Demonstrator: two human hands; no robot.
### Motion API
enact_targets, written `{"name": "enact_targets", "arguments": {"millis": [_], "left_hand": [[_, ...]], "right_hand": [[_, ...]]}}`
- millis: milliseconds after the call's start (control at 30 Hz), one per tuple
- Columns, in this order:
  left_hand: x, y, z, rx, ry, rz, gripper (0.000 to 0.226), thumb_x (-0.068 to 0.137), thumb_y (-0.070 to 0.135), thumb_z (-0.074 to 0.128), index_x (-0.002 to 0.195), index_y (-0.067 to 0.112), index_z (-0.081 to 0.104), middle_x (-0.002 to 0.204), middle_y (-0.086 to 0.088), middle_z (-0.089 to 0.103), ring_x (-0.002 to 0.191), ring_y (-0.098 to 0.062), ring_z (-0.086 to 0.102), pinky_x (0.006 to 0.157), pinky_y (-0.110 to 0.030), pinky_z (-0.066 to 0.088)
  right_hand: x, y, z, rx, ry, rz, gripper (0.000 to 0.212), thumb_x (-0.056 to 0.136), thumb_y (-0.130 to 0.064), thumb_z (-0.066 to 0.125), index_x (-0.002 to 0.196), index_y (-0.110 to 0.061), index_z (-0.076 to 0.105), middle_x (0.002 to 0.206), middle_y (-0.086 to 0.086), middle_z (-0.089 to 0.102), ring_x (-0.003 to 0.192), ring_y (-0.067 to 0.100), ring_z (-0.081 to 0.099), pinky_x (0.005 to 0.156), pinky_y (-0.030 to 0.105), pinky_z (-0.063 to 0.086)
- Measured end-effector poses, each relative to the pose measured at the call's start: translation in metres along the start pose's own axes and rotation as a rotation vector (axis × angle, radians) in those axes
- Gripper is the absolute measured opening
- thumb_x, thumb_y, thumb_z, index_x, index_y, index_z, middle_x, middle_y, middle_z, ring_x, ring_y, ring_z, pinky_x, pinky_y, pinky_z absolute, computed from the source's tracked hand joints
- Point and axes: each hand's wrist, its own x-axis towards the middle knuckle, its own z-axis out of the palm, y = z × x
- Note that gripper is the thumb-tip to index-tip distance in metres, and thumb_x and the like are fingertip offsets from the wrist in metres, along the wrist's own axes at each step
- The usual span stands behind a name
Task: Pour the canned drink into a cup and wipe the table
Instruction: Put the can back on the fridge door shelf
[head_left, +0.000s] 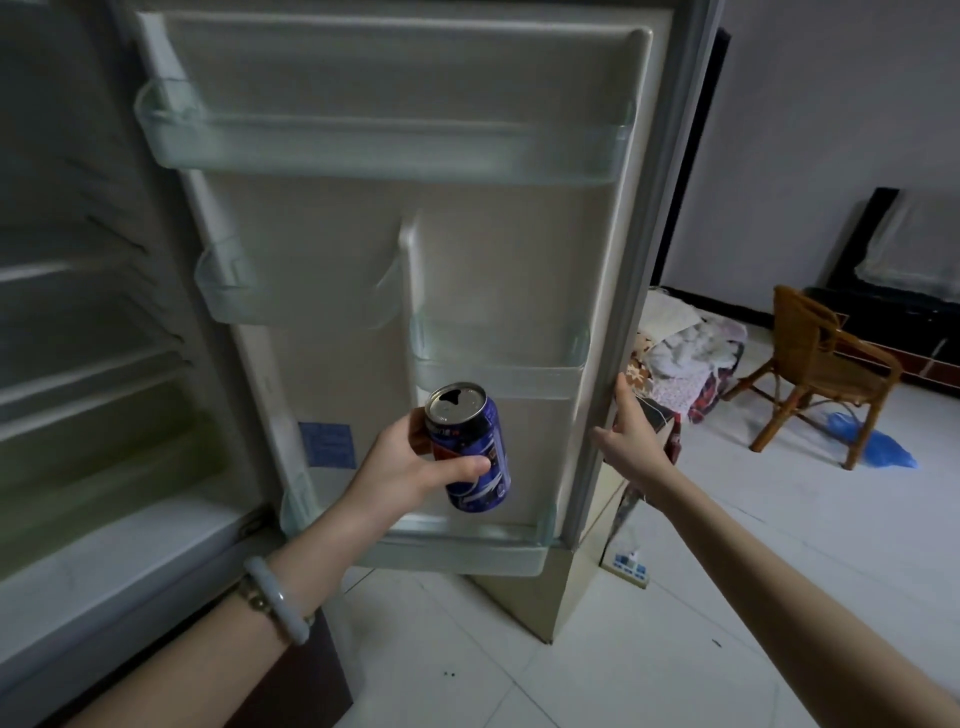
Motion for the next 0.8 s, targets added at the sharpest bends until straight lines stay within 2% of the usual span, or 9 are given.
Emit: {"name": "enact_targets", "arguments": {"millis": [100, 267, 400, 500, 600, 667, 733, 800], "left_hand": [[0.003, -0.004, -0.001, 0.001, 0.029, -0.026, 0.066, 0.042, 0.033, 0.085, 0.101, 0.012, 0.064, 0.092, 0.001, 0.073, 0.085, -0.009, 0.067, 0.071, -0.018, 0.049], [0.012, -0.004, -0.006, -0.013, 0.04, -0.038, 0.054, 0.05, 0.014, 0.083, 0.099, 0.007, 0.062, 0.088, 0.001, 0.071, 0.077, -0.004, 0.066, 0.066, -0.016, 0.049], [0.024, -0.001, -0.012, -0.002, 0.019, -0.02, 0.072, 0.042, 0.028, 0.085, 0.106, 0.005, 0.062, 0.097, -0.004, 0.071, 0.084, -0.008, 0.066, 0.071, -0.017, 0.05], [0.031, 0.001, -0.016, -0.002, 0.013, -0.017, 0.068, 0.047, 0.021, 0.085, 0.108, 0.006, 0.061, 0.1, -0.005, 0.071, 0.086, -0.007, 0.066, 0.073, -0.016, 0.05], [0.035, 0.002, -0.019, -0.009, 0.012, -0.008, 0.067, 0.048, 0.021, 0.085, 0.108, 0.006, 0.062, 0.1, -0.004, 0.071, 0.086, -0.007, 0.066, 0.073, -0.016, 0.05], [0.038, 0.002, -0.022, -0.006, 0.014, -0.006, 0.072, 0.043, 0.03, 0.085, 0.108, 0.009, 0.062, 0.101, -0.003, 0.072, 0.088, -0.008, 0.066, 0.075, -0.017, 0.05], [0.04, 0.002, -0.024, -0.003, 0.016, -0.009, 0.074, 0.041, 0.034, 0.084, 0.108, 0.01, 0.063, 0.101, -0.002, 0.072, 0.09, -0.009, 0.066, 0.076, -0.018, 0.05], [0.04, 0.002, -0.025, -0.006, 0.015, -0.004, 0.073, 0.04, 0.033, 0.084, 0.106, 0.01, 0.063, 0.099, -0.001, 0.072, 0.089, -0.009, 0.067, 0.075, -0.018, 0.05]], "right_hand": [[0.011, 0.002, 0.0, -0.004, -0.006, -0.008, 0.087, 0.084, 0.002, 0.053, 0.15, -0.013, -0.002, 0.158, 0.005, 0.003, 0.145, 0.017, 0.007, 0.118, 0.035, 0.013], [0.028, 0.003, -0.002, -0.009, -0.023, -0.013, 0.086, 0.084, 0.004, 0.052, 0.149, -0.01, -0.002, 0.158, 0.006, 0.003, 0.145, 0.018, 0.007, 0.115, 0.03, 0.011], [0.044, 0.002, -0.001, 0.003, -0.031, -0.003, 0.089, 0.083, 0.003, 0.055, 0.15, -0.012, -0.002, 0.158, 0.006, 0.005, 0.144, 0.019, 0.01, 0.115, 0.031, 0.014], [0.055, 0.001, 0.002, 0.044, -0.016, -0.019, 0.091, 0.079, 0.003, 0.057, 0.15, -0.019, 0.005, 0.154, 0.004, 0.023, 0.139, 0.02, 0.026, 0.111, 0.037, 0.03], [0.063, -0.002, 0.003, 0.079, -0.001, -0.023, 0.088, 0.078, 0.005, 0.058, 0.149, -0.022, 0.013, 0.142, 0.001, 0.038, 0.128, 0.017, 0.04, 0.1, 0.033, 0.041], [0.069, 0.001, 0.002, 0.092, -0.009, -0.032, 0.087, 0.078, 0.007, 0.057, 0.149, -0.022, 0.014, 0.141, 0.003, 0.04, 0.128, 0.019, 0.041, 0.1, 0.037, 0.044], [0.071, -0.003, -0.003, 0.107, -0.047, -0.012, 0.087, 0.078, 0.009, 0.054, 0.149, -0.023, 0.014, 0.144, 0.003, 0.037, 0.132, 0.022, 0.037, 0.102, 0.046, 0.043], [0.072, -0.008, -0.011, 0.069, -0.086, 0.013, 0.079, 0.082, 0.011, 0.048, 0.148, -0.018, 0.018, 0.137, -0.003, 0.039, 0.129, 0.021, 0.038, 0.103, 0.042, 0.041]]}}
